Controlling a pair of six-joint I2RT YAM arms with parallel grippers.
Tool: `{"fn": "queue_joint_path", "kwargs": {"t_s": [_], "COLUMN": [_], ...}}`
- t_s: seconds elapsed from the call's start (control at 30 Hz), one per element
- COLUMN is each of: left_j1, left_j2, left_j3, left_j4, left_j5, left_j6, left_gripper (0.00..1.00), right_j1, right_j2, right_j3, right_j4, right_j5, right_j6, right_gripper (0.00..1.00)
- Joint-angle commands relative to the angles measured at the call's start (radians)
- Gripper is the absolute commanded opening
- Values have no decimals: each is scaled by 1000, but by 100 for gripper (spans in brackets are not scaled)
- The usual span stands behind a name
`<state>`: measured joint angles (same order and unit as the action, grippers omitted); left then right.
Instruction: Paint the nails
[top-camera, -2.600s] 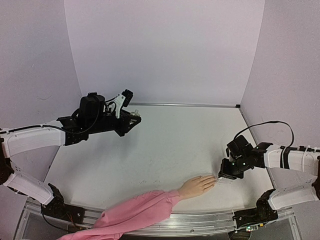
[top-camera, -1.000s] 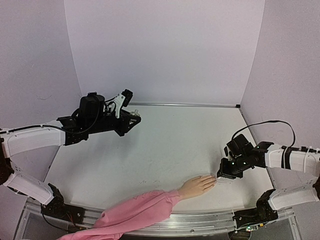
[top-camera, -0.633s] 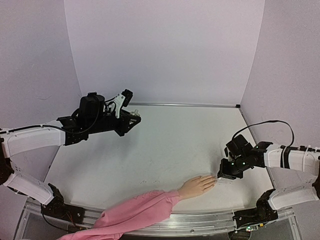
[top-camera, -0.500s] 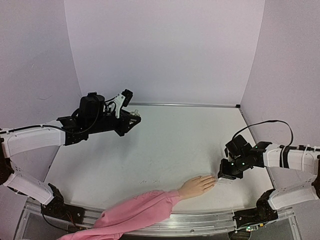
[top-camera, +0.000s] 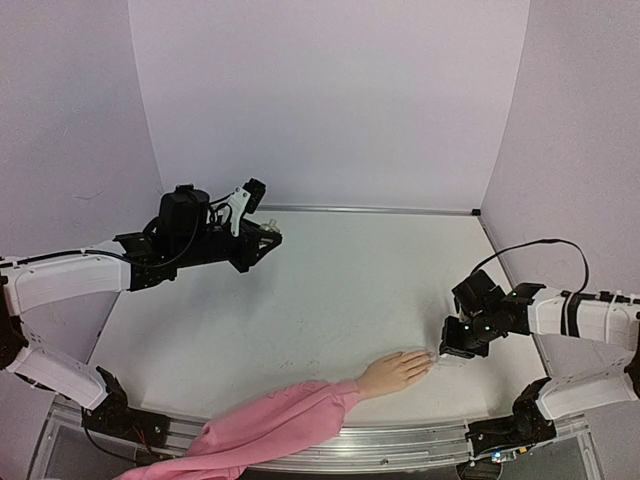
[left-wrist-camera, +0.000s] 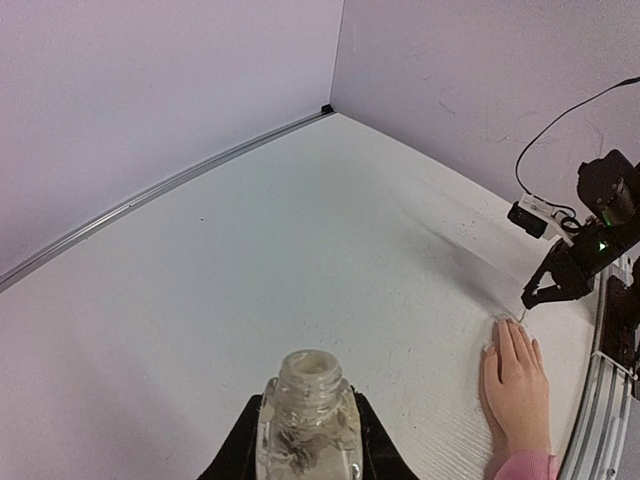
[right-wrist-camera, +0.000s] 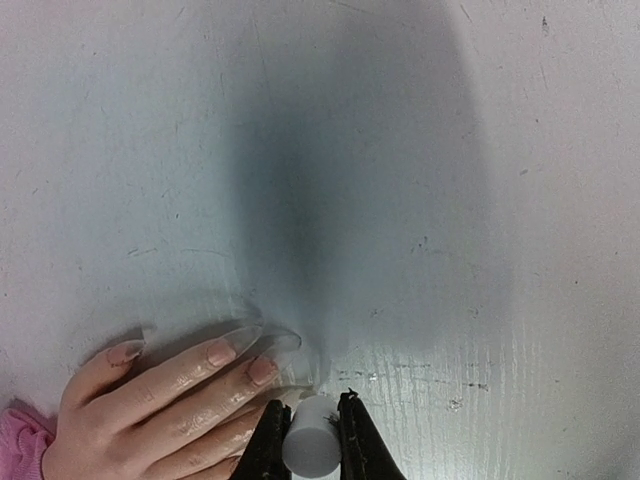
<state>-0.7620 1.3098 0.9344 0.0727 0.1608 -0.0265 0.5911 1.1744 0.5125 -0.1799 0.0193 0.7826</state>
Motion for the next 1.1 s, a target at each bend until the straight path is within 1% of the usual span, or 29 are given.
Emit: {"fn": "queue_joint_path", "kwargs": {"t_s": [0.0,0.13,0.23,0.67,1.07], "left_j1": [6,6,6,6,6], "left_j2": [-33,-34,-32,-37,-36], "left_j3": [8,9,12,15,12], "left_j4": [67,67,67,67,68], "left_j5": [-6,-3,-1,2,-5], "left_j6": [-3,-4,-5,-5,3], "left_gripper": [0,0,0,0,0], "right_j1": [6,7,8,18,27], "right_j2": [-51,-86,-84,-22,2], "right_j3": [43,38,31,32,21], "right_j4": [-77,-78,-71,9,9], "right_j5": [3,-52,-83,-86,-82], "right_j6": [-22,-67,-85,-77,-59], "right_gripper": [0,0,0,0,0]}}
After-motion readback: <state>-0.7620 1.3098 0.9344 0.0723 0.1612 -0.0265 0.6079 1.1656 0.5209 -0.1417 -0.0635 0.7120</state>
